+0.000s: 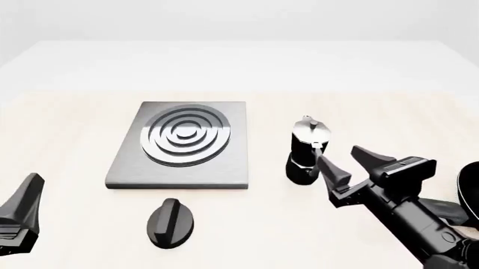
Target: Put the moka pot on the stove.
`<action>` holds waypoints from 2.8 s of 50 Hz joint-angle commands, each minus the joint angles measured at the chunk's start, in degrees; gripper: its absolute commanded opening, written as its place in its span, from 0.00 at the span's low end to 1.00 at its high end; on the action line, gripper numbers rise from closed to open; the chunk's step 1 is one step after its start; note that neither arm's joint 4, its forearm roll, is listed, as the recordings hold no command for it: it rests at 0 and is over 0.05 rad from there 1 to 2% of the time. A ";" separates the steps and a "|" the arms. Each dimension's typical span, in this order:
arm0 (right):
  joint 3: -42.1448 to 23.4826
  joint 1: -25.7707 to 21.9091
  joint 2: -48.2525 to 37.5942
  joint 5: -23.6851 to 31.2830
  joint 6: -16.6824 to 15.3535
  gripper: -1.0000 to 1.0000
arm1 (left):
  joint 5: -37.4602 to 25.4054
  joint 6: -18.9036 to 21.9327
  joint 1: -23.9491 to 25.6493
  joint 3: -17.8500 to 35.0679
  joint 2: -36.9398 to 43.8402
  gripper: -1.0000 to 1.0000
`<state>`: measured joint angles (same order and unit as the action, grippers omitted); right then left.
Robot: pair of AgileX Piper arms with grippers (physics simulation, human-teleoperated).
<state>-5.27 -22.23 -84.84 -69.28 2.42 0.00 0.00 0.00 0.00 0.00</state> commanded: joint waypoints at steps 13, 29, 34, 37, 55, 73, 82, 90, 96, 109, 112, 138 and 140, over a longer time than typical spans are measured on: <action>-2.04 -0.88 -4.86 -0.56 0.09 1.00 | 0.00 0.00 0.00 0.00 0.00 1.00; -3.65 -1.50 -7.53 -0.59 0.11 1.00 | 0.00 0.00 0.00 0.00 0.00 1.00; -4.14 -1.82 -8.42 -0.60 0.29 1.00 | 0.00 0.00 0.00 0.00 0.00 1.00; -4.33 -1.89 -8.73 -0.59 0.33 1.00 | 0.00 0.00 0.00 0.00 0.00 1.00; -7.15 -3.27 -15.36 -0.61 1.33 1.00 | 0.00 0.00 0.00 0.00 0.00 1.00; -7.74 -3.34 -16.40 -0.61 1.22 1.00 | 0.00 0.00 0.00 0.00 0.00 1.00; -7.30 -3.73 -15.58 -0.61 1.70 0.00 | 0.00 0.00 0.00 0.00 0.00 1.00; -5.84 -3.84 -11.95 -0.61 0.40 0.00 | 0.00 0.00 0.00 0.00 0.00 1.00; -4.84 -3.87 -9.49 -0.60 -0.54 0.00 | 0.00 0.00 0.00 0.00 0.00 1.00; -3.55 -4.09 -4.95 -0.48 -3.94 0.00 | 0.00 0.00 0.00 0.00 0.00 1.00; -3.34 -4.11 -4.12 -0.42 -4.36 0.00 | 0.00 0.00 0.00 0.00 0.00 1.00; -5.14 -4.90 3.86 5.39 -4.45 0.00 | 0.00 0.00 0.00 0.00 0.00 1.00; -5.63 -4.77 4.63 6.44 -4.37 0.00 | 0.00 0.00 0.00 0.00 0.00 1.00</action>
<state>-9.23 -26.83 -84.34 -66.26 -2.47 0.00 0.00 0.00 0.00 0.00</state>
